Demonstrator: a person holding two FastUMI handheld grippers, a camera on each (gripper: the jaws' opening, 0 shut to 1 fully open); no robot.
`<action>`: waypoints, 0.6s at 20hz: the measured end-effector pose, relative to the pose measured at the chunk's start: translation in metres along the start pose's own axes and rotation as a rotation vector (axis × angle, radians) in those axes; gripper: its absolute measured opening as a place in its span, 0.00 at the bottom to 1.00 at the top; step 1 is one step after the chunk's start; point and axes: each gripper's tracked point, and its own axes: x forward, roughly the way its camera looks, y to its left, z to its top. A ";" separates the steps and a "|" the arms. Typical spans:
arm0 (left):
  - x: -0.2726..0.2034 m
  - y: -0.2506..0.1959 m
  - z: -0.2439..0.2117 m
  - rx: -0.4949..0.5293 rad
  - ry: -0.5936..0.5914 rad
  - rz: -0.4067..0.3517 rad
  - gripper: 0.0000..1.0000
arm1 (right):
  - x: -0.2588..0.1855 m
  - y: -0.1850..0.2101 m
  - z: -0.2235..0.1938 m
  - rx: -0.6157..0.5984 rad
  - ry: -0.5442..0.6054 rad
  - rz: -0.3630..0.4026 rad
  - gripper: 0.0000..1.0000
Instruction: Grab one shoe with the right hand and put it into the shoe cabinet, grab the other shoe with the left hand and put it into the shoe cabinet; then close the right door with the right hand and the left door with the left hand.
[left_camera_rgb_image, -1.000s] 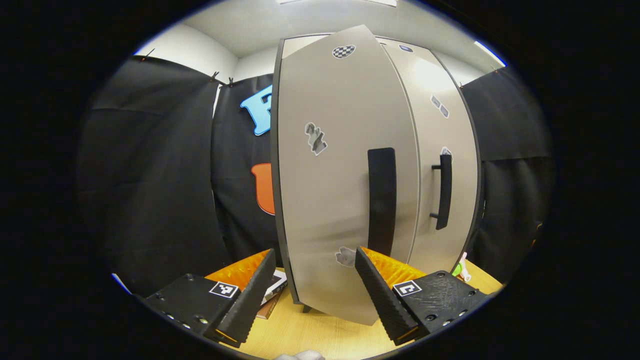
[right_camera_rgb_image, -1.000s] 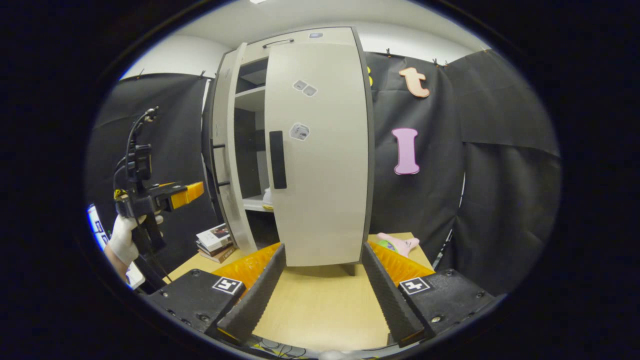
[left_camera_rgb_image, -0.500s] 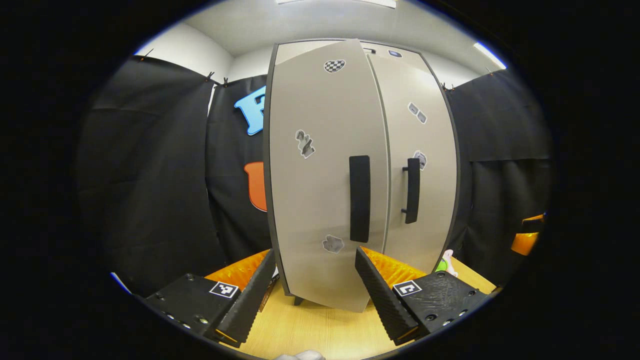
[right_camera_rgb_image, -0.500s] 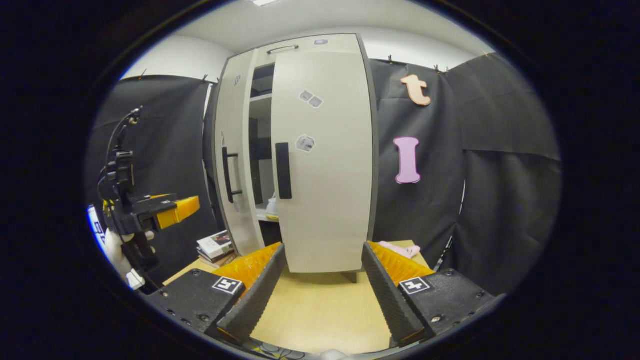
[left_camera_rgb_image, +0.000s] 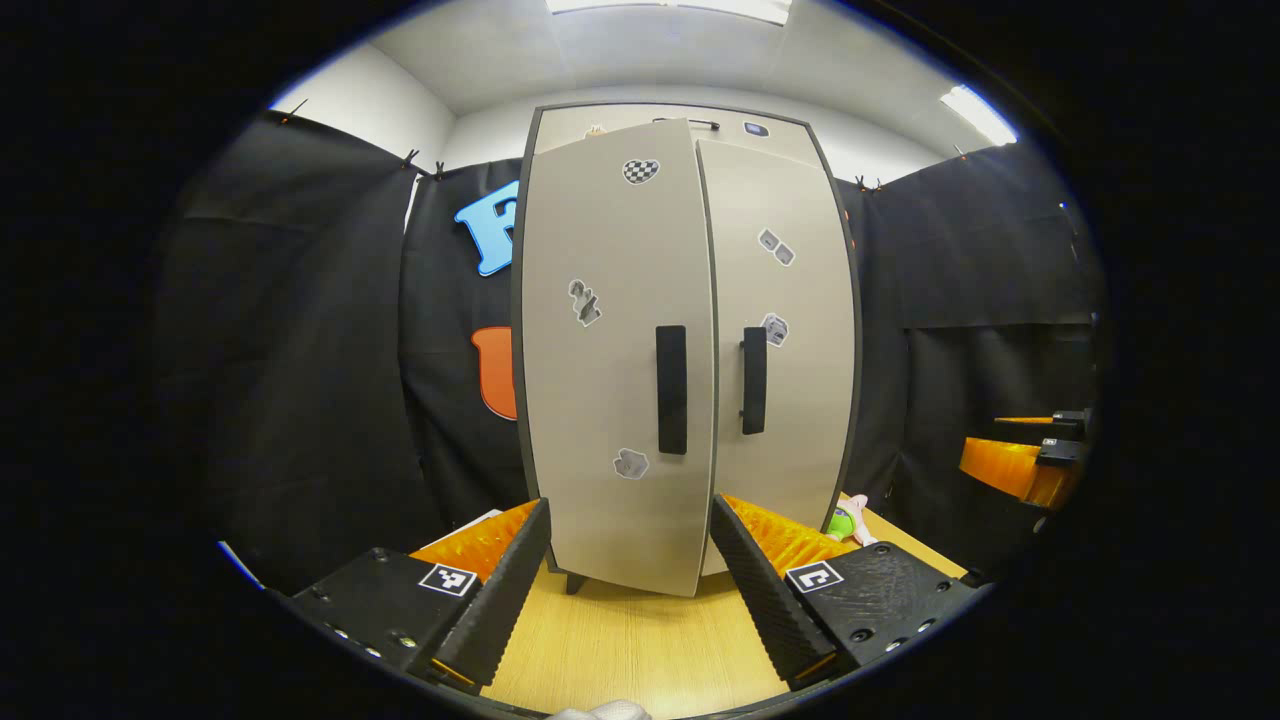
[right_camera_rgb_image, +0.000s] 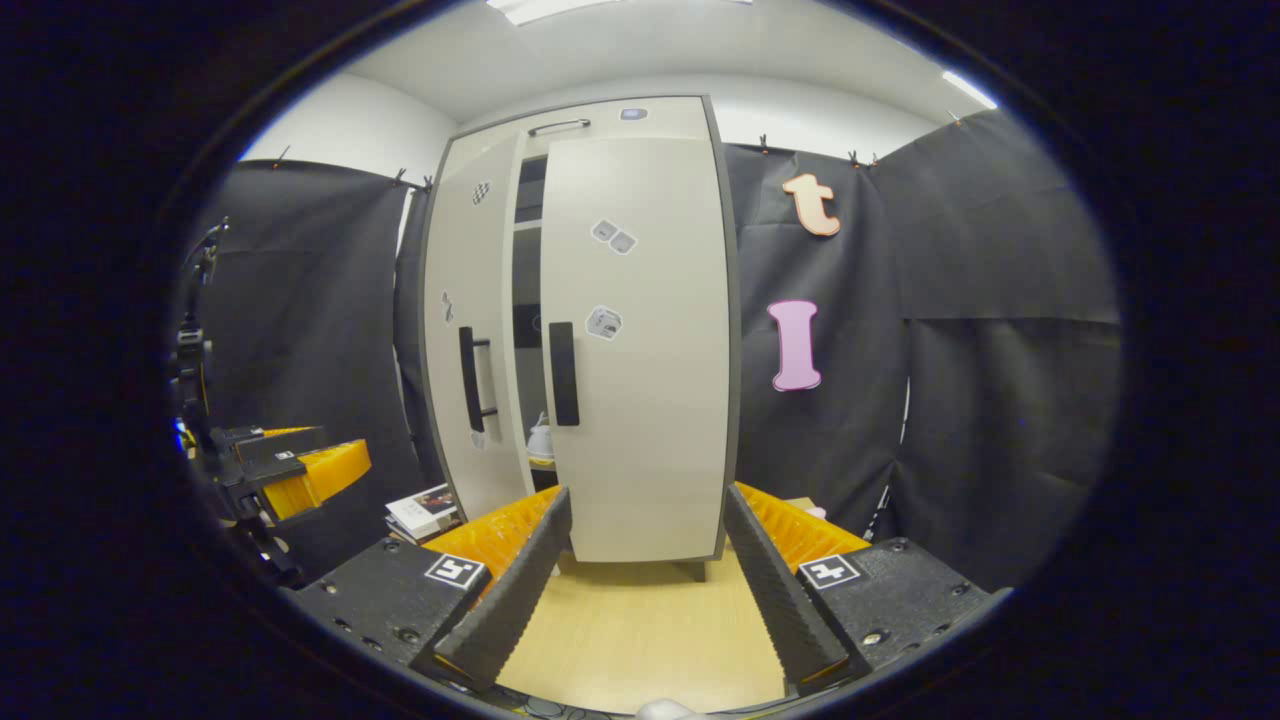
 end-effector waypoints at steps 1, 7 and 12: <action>-0.005 0.001 -0.004 -0.001 0.005 0.005 1.00 | -0.001 0.001 -0.002 0.002 0.004 -0.003 0.99; -0.023 0.008 -0.005 0.019 -0.009 0.030 0.96 | -0.007 0.011 -0.002 -0.014 -0.007 -0.003 0.99; -0.027 0.014 -0.002 -0.001 -0.012 0.054 0.96 | -0.011 0.010 0.000 -0.013 -0.012 -0.007 0.99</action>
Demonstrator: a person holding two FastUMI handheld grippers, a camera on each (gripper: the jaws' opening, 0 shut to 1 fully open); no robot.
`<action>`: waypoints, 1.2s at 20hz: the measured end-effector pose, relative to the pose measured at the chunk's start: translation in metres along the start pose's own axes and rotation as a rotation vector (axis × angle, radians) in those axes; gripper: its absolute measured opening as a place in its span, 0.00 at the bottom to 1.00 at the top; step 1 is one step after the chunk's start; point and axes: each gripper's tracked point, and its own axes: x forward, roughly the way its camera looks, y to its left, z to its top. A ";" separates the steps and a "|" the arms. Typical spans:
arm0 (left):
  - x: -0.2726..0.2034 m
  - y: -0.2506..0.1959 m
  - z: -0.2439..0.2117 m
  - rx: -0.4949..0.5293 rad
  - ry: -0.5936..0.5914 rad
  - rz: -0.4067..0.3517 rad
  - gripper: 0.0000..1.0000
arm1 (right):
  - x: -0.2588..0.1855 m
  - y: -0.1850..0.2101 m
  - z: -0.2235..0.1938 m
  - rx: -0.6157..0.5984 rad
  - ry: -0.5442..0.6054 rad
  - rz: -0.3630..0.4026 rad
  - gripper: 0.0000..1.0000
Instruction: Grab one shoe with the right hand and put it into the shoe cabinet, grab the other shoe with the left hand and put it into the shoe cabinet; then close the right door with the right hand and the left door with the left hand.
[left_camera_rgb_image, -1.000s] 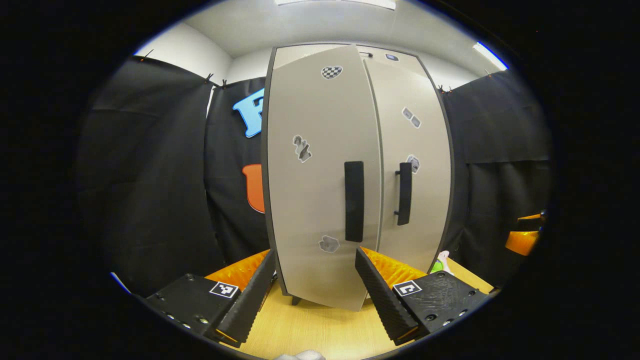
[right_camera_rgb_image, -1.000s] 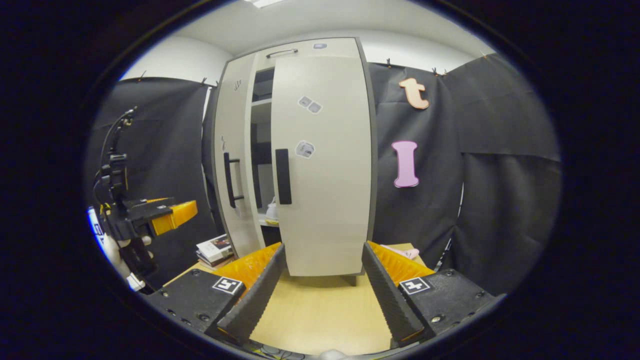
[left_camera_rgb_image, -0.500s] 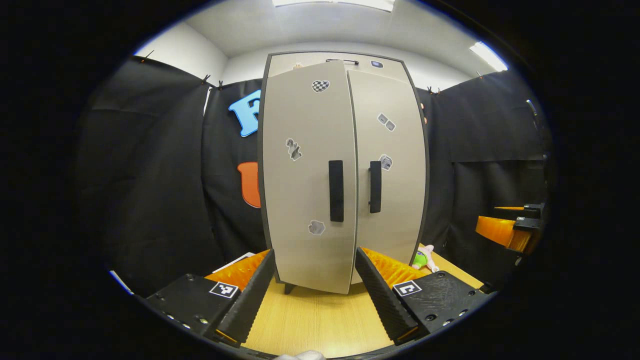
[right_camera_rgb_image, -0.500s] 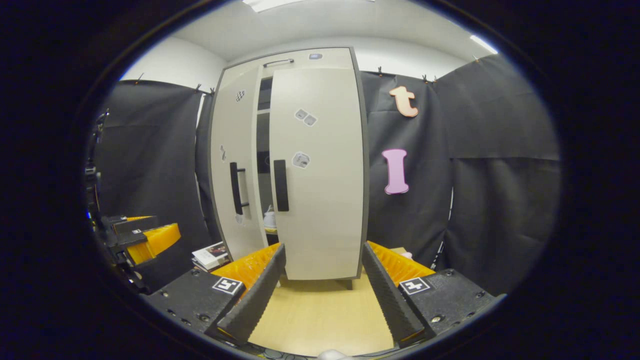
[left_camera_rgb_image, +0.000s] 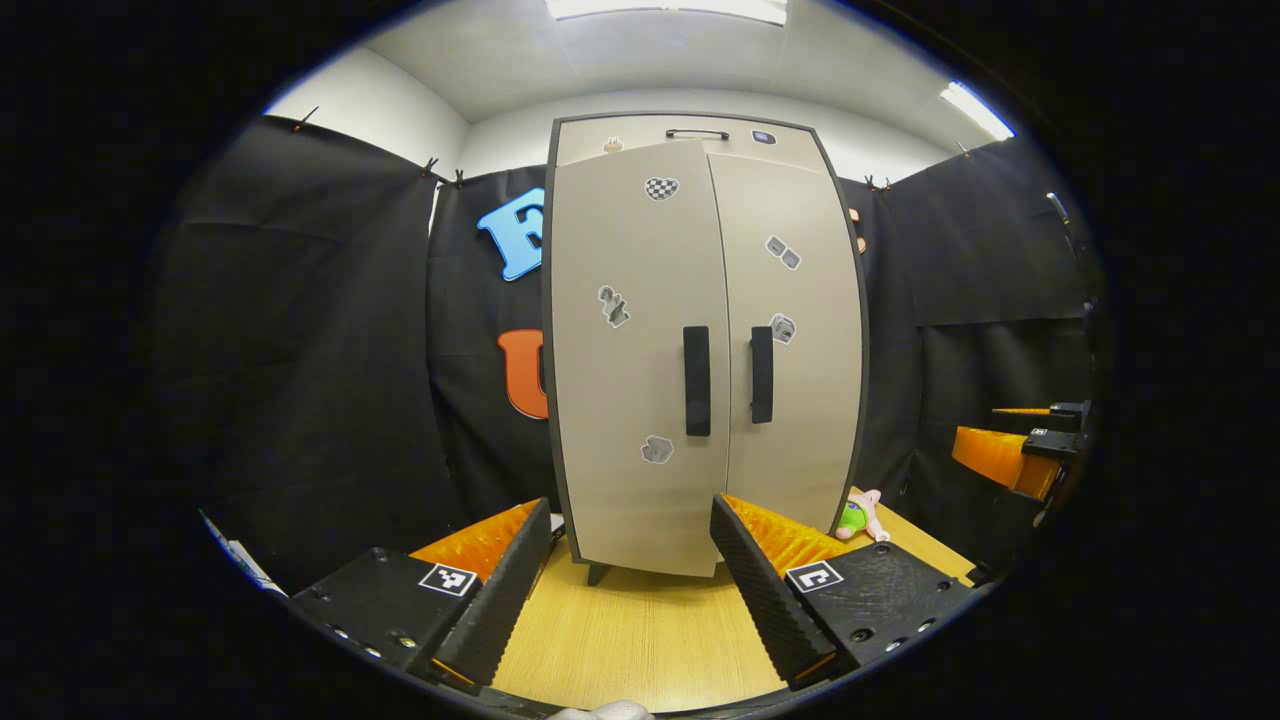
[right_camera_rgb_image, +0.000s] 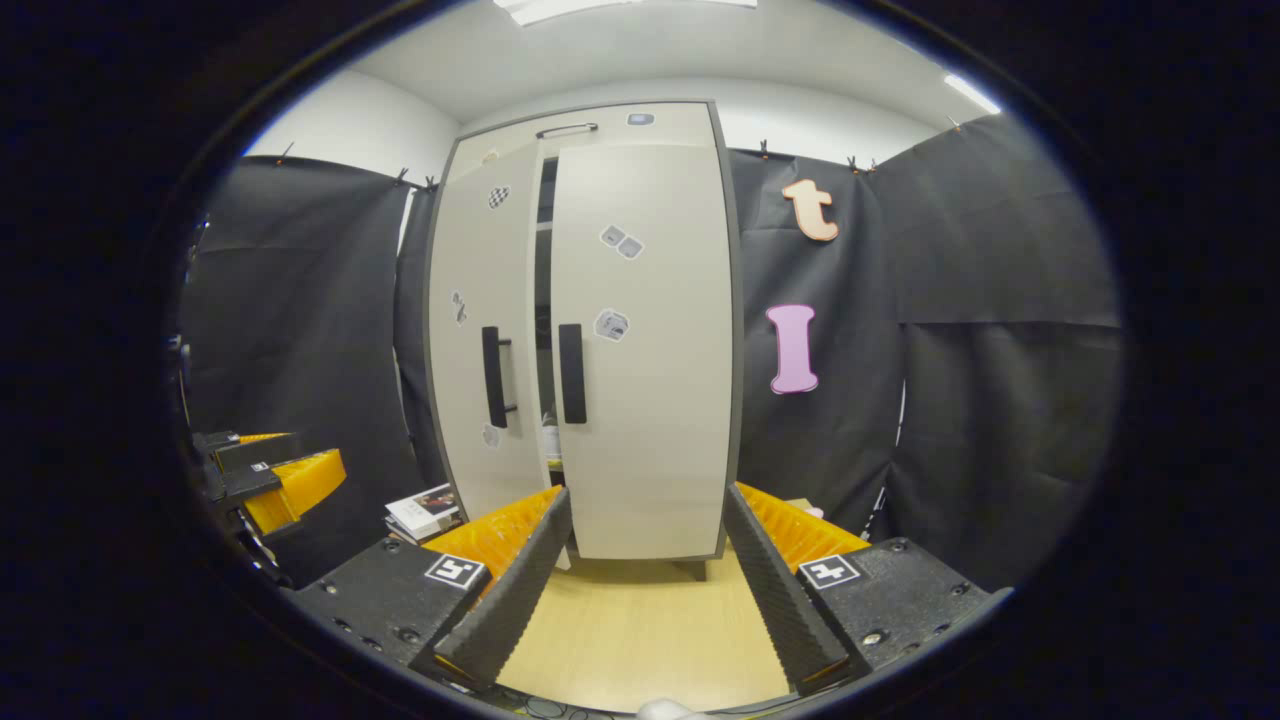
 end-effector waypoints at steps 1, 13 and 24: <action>-0.001 -0.001 0.001 0.003 -0.002 -0.002 0.96 | -0.001 -0.001 0.000 -0.001 -0.001 0.000 0.99; -0.007 0.005 0.006 0.029 -0.022 -0.004 0.96 | -0.013 0.001 0.001 -0.008 -0.004 0.004 0.99; -0.006 0.007 0.006 0.020 -0.026 0.002 1.00 | -0.016 0.000 0.001 -0.016 -0.006 -0.003 0.99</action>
